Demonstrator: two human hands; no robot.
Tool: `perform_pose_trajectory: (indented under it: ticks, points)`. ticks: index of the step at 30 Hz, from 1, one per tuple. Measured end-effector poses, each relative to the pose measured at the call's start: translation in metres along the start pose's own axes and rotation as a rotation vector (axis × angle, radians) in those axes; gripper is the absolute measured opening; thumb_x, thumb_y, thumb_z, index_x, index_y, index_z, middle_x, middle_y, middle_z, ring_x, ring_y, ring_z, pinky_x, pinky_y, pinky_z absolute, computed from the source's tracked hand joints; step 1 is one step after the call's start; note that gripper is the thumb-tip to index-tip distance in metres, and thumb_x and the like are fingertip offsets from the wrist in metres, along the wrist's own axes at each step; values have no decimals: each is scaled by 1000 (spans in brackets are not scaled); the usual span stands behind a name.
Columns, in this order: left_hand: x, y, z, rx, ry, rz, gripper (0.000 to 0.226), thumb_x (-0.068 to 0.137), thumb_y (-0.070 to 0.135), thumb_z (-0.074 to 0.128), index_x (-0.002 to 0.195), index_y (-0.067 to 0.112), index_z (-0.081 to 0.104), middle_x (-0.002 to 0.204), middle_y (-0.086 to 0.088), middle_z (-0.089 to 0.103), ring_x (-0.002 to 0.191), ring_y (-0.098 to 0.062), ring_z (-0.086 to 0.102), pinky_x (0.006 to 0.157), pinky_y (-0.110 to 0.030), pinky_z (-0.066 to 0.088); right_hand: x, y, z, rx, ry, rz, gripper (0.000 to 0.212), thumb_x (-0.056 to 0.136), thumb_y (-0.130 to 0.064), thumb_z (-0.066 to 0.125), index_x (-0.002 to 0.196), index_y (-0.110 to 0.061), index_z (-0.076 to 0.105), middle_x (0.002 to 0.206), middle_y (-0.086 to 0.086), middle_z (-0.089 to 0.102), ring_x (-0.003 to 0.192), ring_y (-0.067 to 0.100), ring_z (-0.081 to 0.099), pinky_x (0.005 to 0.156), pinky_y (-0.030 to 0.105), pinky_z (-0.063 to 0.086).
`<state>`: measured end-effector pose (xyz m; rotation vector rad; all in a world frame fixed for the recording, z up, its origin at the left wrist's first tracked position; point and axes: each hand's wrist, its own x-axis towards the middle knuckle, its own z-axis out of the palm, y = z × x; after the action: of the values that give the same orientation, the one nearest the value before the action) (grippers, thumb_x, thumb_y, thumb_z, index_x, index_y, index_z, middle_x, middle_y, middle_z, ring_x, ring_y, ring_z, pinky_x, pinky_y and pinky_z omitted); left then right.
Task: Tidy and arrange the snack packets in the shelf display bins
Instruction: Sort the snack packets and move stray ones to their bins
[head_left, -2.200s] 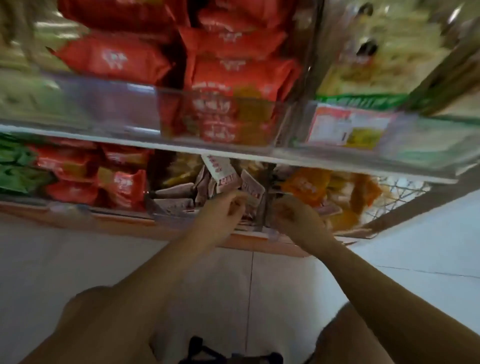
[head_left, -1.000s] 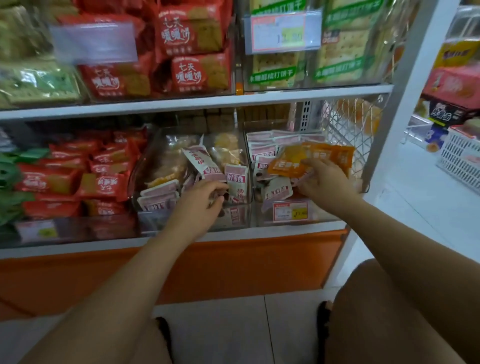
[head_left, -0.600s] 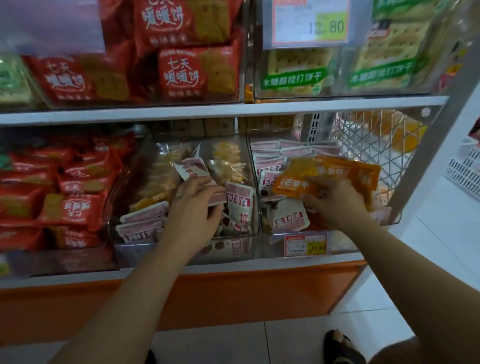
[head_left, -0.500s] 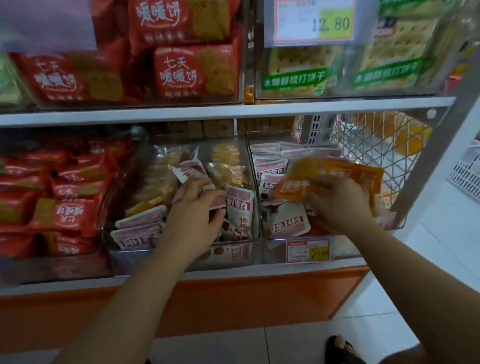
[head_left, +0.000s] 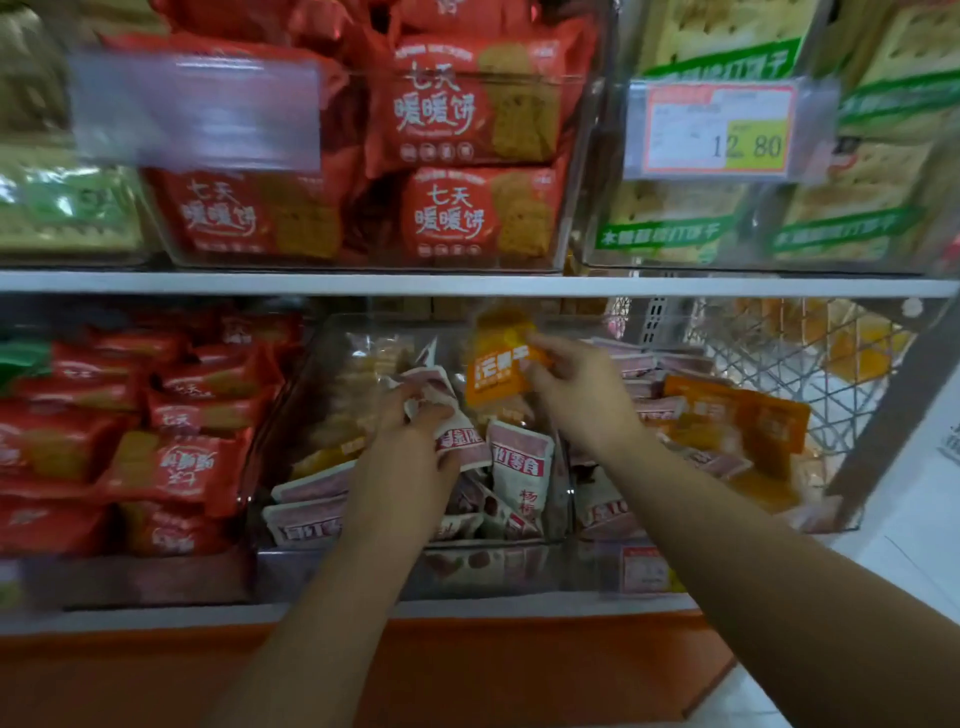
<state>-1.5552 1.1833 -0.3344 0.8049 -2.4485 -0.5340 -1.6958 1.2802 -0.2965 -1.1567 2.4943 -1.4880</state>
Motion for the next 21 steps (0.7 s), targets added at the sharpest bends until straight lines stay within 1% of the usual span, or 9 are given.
perform_pose_trajectory:
  ticks: [3,5,7,9,12,14,17,19,21]
  points:
    - [2,-3,-2,-92,0,-3,40,86,15,64,124,20,57,147,2,26,96,-22,61,83,-29,46,12,-9,6,-189,-137,-49,41,92,-21,56,132,-18,51,117,8,64,107,25,59,83,28,43]
    - [1,-6,-2,-123,-12,-2,39,86,14,63,125,20,56,148,3,25,91,-19,60,78,-22,43,8,-7,-2,-198,-151,-52,36,92,-22,57,128,-21,56,122,5,61,112,22,56,82,23,39]
    - [0,-7,-1,-134,-6,16,39,87,15,62,125,20,56,147,4,25,92,-18,59,78,-20,40,-3,2,-20,-229,-142,-52,32,91,-21,58,123,-19,60,127,1,57,117,16,52,88,21,36]
    - [-1,-7,0,-128,9,37,37,87,15,62,123,20,57,147,4,26,91,-19,59,78,-22,41,-16,18,-44,-323,-122,-37,30,90,-21,59,120,-19,62,125,-3,57,112,12,52,88,20,38]
    - [-2,-6,1,-81,27,48,35,87,20,61,122,23,57,147,5,26,95,-21,60,77,-27,45,-32,47,-87,-573,-105,55,36,87,-27,62,123,-22,59,128,3,58,96,17,59,81,28,47]
    - [-2,-5,4,-45,37,51,35,87,23,60,122,24,57,147,6,26,107,-22,56,82,-34,49,-35,64,-111,-725,-108,128,47,84,-34,64,129,-26,53,137,11,49,107,28,56,87,36,48]
    - [-3,-2,8,-12,35,46,35,88,26,60,123,24,58,149,2,25,111,-24,55,87,-42,50,-28,81,-130,-882,-116,216,64,83,-42,63,140,-24,39,150,16,29,133,37,33,105,47,36]
    - [-3,0,12,11,45,41,35,87,27,60,121,23,59,149,0,26,108,-26,57,89,-45,49,-20,84,-134,-927,-137,257,65,85,-43,59,142,-22,35,145,14,36,129,37,38,101,45,39]
    - [-2,-1,16,31,69,43,34,85,27,61,119,22,61,148,-3,29,112,-31,55,92,-49,47,-12,85,-136,-1000,-130,273,61,86,-37,57,141,-24,35,128,15,54,115,35,50,90,40,46]
